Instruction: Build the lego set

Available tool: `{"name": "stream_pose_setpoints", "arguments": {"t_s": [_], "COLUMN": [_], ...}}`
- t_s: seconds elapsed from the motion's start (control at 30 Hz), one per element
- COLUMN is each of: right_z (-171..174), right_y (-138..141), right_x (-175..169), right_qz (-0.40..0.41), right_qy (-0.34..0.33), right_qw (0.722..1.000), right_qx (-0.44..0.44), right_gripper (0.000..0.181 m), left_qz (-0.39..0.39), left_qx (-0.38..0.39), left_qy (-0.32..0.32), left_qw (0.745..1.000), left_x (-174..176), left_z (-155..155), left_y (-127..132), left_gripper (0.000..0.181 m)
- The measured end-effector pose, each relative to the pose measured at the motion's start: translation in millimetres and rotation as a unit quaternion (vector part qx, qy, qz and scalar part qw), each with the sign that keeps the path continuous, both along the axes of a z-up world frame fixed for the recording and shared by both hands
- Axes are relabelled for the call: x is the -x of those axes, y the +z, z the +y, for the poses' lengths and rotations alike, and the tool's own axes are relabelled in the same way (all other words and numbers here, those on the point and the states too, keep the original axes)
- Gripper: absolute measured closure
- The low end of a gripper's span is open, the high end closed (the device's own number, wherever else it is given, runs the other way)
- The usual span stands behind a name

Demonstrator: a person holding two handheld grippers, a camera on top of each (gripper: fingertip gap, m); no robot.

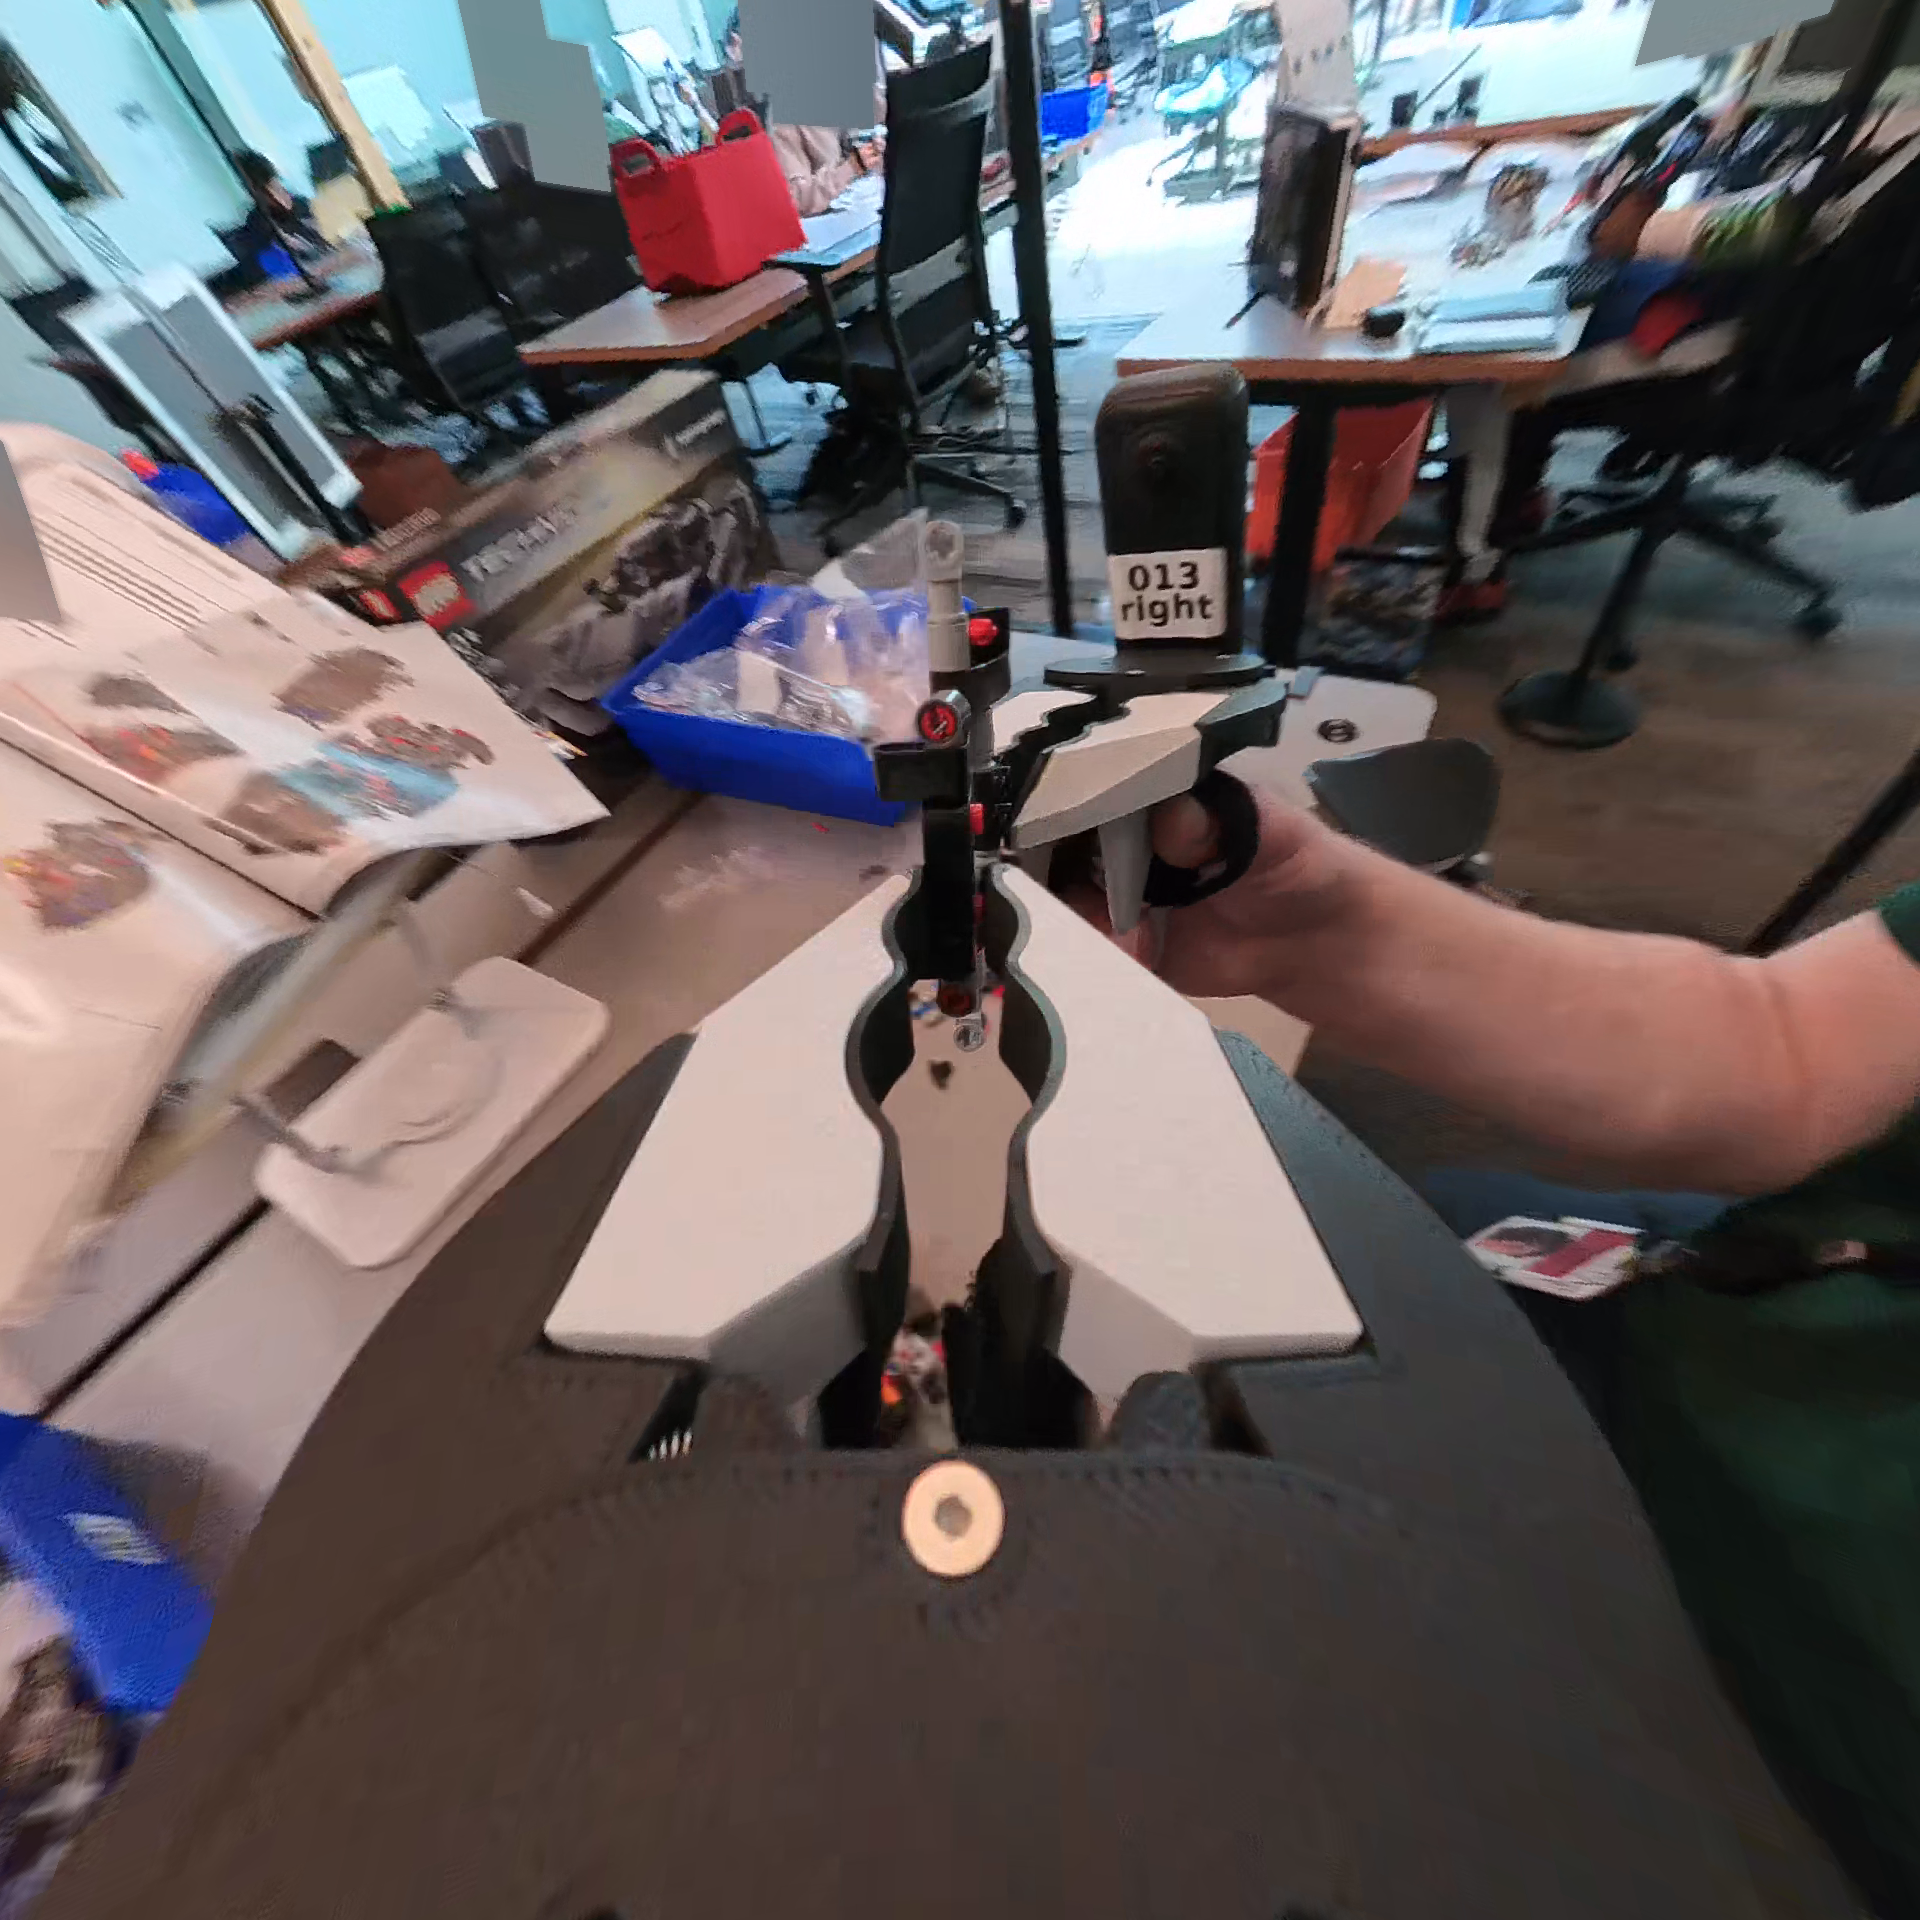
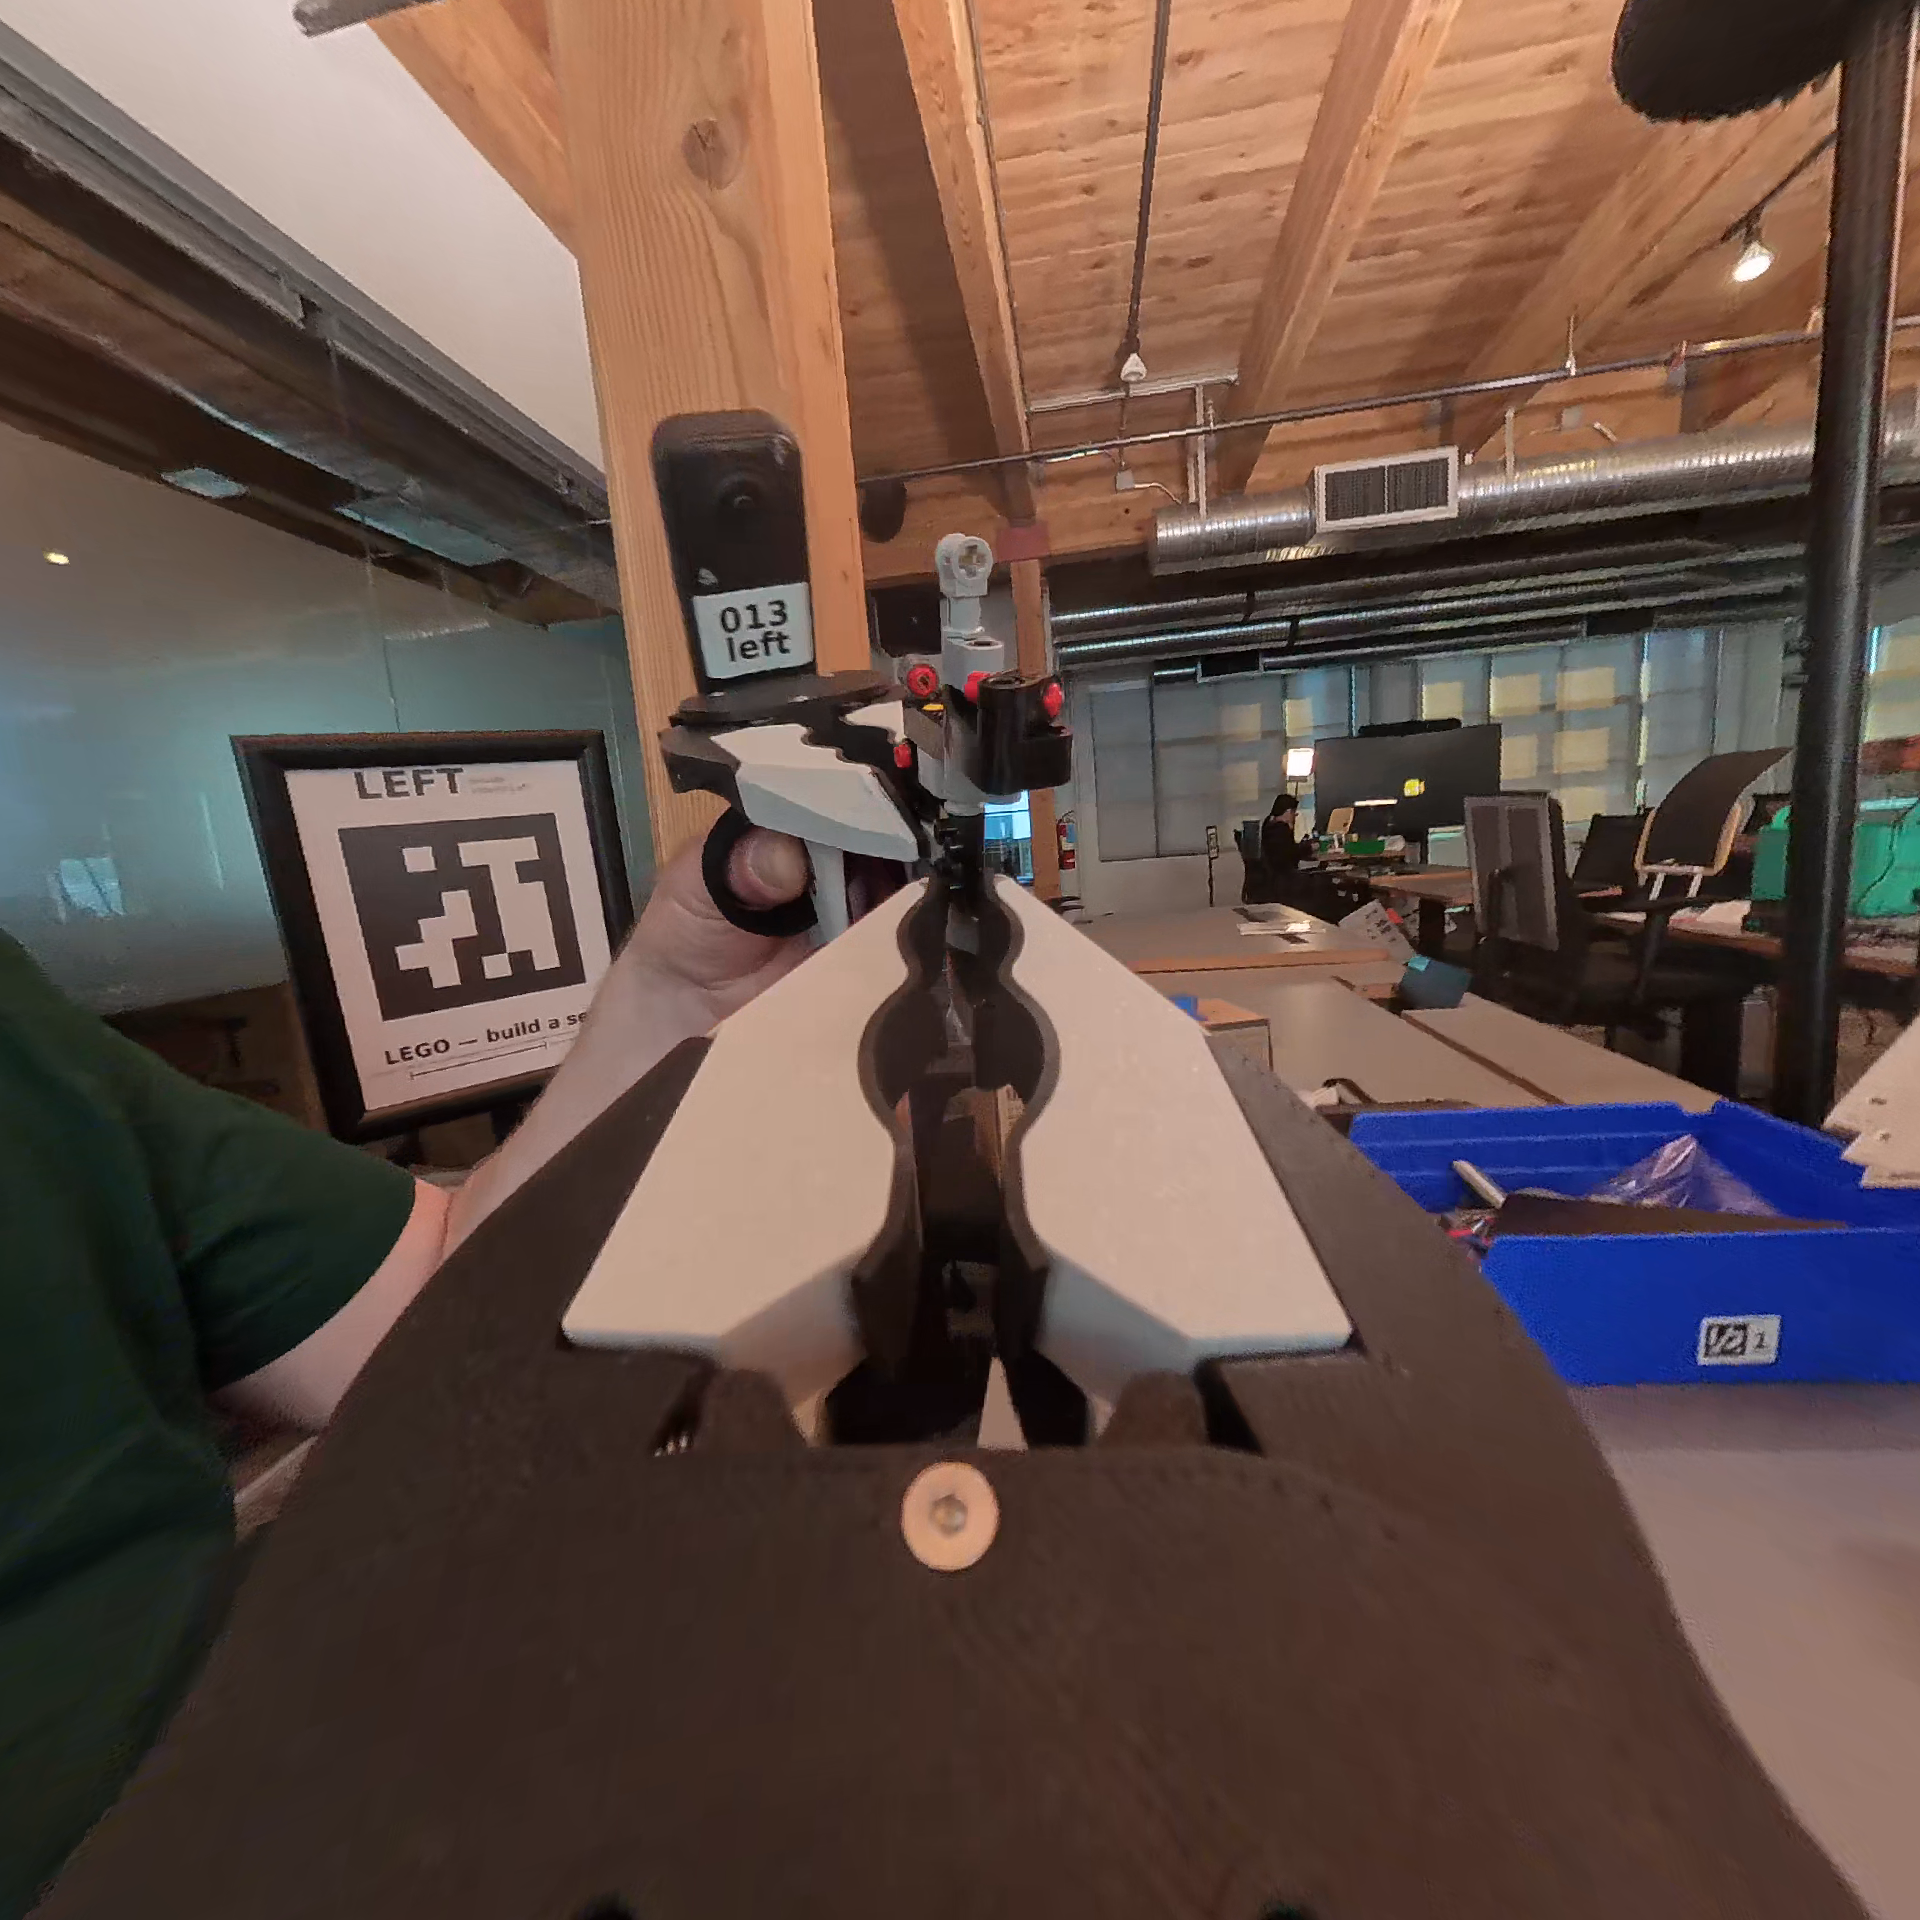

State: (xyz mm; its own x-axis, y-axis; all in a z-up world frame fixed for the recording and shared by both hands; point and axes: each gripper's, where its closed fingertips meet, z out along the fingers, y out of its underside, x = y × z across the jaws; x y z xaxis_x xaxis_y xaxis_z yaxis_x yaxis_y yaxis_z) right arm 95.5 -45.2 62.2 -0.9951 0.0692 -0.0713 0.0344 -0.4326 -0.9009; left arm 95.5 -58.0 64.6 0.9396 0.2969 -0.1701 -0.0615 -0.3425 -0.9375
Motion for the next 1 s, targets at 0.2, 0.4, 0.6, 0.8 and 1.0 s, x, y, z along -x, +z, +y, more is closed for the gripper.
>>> {"name": "stream_pose_setpoints", "arguments": {"t_s": [0.2, 0.4, 0.6, 0.8, 1.0], "right_z": [-9.7, -13.7, -11.2, -3.1, 9.1], "right_y": [-36.1, -53.2, -55.1, -68.7, -80.2], "right_x": [7.8, 13.6, 20.7, 30.9, 39.9], "right_qz": [-0.081, -0.099, -0.135, -0.177, -0.227], "right_qy": [0.034, 0.026, 0.034, 0.014, 0.009], "right_qw": [0.996, 0.995, 0.99, 0.984, 0.971], "right_qx": [0.015, 0.002, 0.02, 0.034, 0.07], "right_gripper": [0.174, 0.175, 0.176, 0.177, 0.177], "left_qz": [-0.135, -0.179, -0.223, -0.238, -0.216], "left_qx": [-0.039, -0.05, -0.068, -0.068, -0.074], "left_qy": [-0.038, -0.056, -0.073, -0.07, -0.047], "left_qw": [0.989, 0.981, 0.97, 0.966, 0.973], "left_x": [9.9, 14.6, 21.1, 33.5, 51.3], "left_z": [-10.5, -11.8, -9.9, -1.9, -1.1], "left_y": [-41.3, -62.0, -67.0, -79.9, -83.6], "left_gripper": [0.174, 0.174, 0.173, 0.172, 0.152]}}
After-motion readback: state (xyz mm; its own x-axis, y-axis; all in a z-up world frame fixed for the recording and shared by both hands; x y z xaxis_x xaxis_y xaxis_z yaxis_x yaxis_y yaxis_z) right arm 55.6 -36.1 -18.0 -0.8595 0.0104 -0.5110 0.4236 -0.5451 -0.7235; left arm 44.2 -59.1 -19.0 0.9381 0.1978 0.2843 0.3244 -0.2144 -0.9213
